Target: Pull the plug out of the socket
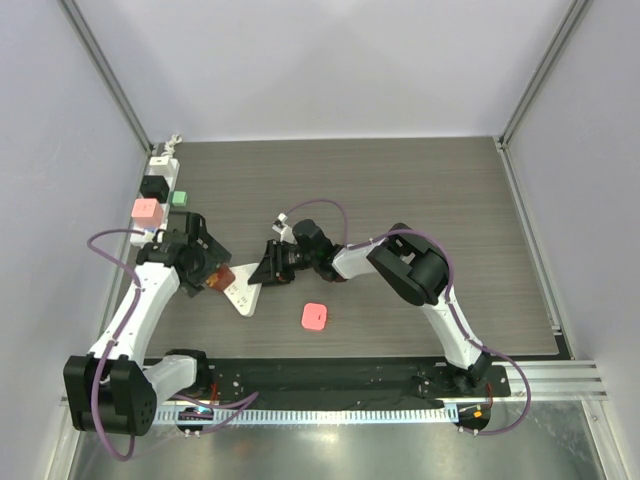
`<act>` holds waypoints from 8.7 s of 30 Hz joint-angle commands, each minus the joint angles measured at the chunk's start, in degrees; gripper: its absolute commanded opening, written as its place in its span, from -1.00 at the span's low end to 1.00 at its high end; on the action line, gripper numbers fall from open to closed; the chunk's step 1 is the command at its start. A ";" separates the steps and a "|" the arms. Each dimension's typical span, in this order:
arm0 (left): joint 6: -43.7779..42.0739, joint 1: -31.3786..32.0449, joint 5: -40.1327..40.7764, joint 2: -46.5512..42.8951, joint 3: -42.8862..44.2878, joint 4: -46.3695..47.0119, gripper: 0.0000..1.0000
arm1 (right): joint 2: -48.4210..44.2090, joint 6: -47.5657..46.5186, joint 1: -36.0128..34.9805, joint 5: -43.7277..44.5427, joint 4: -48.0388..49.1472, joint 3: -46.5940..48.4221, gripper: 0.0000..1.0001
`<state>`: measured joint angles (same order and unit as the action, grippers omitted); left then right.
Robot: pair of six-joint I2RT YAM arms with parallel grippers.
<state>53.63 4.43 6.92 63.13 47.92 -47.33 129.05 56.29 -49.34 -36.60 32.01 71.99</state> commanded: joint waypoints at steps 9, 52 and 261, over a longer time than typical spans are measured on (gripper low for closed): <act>2.27 -0.65 -0.06 1.81 -2.22 4.44 0.62 | 2.52 -3.12 0.30 0.92 -4.59 -0.71 -0.97; -3.35 -2.05 -3.92 -8.55 -1.08 3.91 -1.00 | 0.50 -6.28 0.39 16.03 -20.23 0.61 -0.98; -1.77 28.09 -38.21 24.84 -6.27 51.03 -0.32 | -42.57 -13.67 23.33 21.39 -10.21 -34.19 0.78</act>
<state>54.54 32.29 -31.03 86.74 39.09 7.11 86.72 42.61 -26.39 -15.20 18.87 37.91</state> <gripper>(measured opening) 0.604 0.891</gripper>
